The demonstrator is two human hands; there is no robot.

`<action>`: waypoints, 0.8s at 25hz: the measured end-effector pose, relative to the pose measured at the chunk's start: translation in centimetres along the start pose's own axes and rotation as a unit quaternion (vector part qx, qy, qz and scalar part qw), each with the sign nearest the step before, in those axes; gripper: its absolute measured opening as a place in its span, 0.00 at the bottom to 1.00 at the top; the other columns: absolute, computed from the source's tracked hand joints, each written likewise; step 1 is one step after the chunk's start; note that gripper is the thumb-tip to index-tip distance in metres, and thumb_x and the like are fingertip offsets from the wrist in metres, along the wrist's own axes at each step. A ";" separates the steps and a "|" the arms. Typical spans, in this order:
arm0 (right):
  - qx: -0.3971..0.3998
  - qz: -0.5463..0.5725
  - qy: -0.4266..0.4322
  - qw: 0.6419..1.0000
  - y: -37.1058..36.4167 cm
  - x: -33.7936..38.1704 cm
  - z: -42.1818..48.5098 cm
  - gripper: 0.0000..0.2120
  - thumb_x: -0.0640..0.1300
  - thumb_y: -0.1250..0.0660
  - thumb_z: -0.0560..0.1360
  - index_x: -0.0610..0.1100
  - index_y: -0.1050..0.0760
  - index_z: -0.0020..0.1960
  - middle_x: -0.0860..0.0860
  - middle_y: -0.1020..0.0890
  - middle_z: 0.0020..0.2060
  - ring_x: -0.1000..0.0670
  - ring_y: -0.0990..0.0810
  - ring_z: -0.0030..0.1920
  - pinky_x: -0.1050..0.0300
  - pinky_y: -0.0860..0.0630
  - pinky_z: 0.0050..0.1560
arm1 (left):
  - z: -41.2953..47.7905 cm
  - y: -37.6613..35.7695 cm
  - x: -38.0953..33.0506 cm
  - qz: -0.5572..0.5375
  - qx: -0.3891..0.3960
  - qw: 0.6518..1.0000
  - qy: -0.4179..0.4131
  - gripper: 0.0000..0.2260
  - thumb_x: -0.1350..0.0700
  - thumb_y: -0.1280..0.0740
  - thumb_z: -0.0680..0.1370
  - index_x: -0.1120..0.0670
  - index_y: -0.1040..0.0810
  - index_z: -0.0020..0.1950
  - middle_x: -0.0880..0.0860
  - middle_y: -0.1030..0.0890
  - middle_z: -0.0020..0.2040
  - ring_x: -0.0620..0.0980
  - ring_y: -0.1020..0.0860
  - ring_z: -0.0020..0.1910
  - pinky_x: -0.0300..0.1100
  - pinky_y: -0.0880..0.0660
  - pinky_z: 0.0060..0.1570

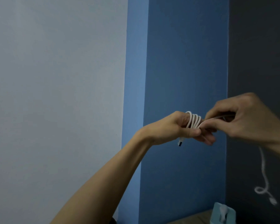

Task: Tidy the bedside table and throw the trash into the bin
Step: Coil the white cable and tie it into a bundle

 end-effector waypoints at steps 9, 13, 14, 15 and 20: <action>-0.086 0.300 -0.151 0.938 -1.4 -6.0 0.3 0.06 0.57 0.31 0.62 0.56 0.18 0.33 0.53 0.18 0.28 0.59 0.27 0.25 0.71 0.32 0.27 | -0.1 -1.2 -1.4 -0.188 -0.001 0.982 -0.031 0.14 0.70 0.43 0.75 0.55 0.22 0.45 0.55 0.16 0.46 0.54 0.17 0.50 0.38 0.24 0.56; -0.094 0.314 -0.241 0.913 -4.6 -8.4 -0.7 0.15 0.37 0.34 0.74 0.47 0.20 0.29 0.48 0.21 0.24 0.56 0.27 0.25 0.66 0.31 0.25 | 0.6 -1.1 -3.1 -0.237 -0.009 0.967 -0.096 0.18 0.75 0.43 0.72 0.56 0.22 0.48 0.72 0.31 0.66 0.69 0.32 0.68 0.50 0.38 0.72; -0.102 0.308 -0.277 0.905 -5.4 -9.0 -1.2 0.16 0.36 0.36 0.75 0.44 0.23 0.29 0.49 0.23 0.22 0.56 0.29 0.23 0.66 0.34 0.23 | 0.6 -0.8 -3.6 -0.253 -0.012 0.960 -0.116 0.18 0.75 0.44 0.72 0.58 0.23 0.51 0.73 0.35 0.69 0.69 0.35 0.70 0.50 0.40 0.73; -0.099 0.305 -0.292 0.901 -6.2 -8.8 -1.6 0.16 0.38 0.36 0.75 0.41 0.26 0.29 0.49 0.25 0.20 0.57 0.31 0.21 0.67 0.37 0.21 | 0.7 -0.4 -3.8 -0.259 -0.026 0.957 -0.125 0.18 0.76 0.45 0.73 0.61 0.25 0.55 0.71 0.37 0.71 0.67 0.36 0.72 0.49 0.39 0.73; -0.025 0.298 -0.234 0.925 -8.8 -5.0 -2.9 0.10 0.40 0.36 0.75 0.38 0.20 0.39 0.52 0.26 0.22 0.54 0.37 0.21 0.66 0.40 0.22 | 0.9 2.3 -2.9 -0.202 -0.125 0.965 -0.108 0.22 0.75 0.46 0.75 0.69 0.36 0.70 0.64 0.34 0.72 0.58 0.34 0.72 0.40 0.35 0.70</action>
Point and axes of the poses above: each hand's wrist, its own z-axis towards the middle knuckle, its own y-axis out of the back of the hand, x = y × z, the point moved 10 cm from there along z, towards the middle knuckle
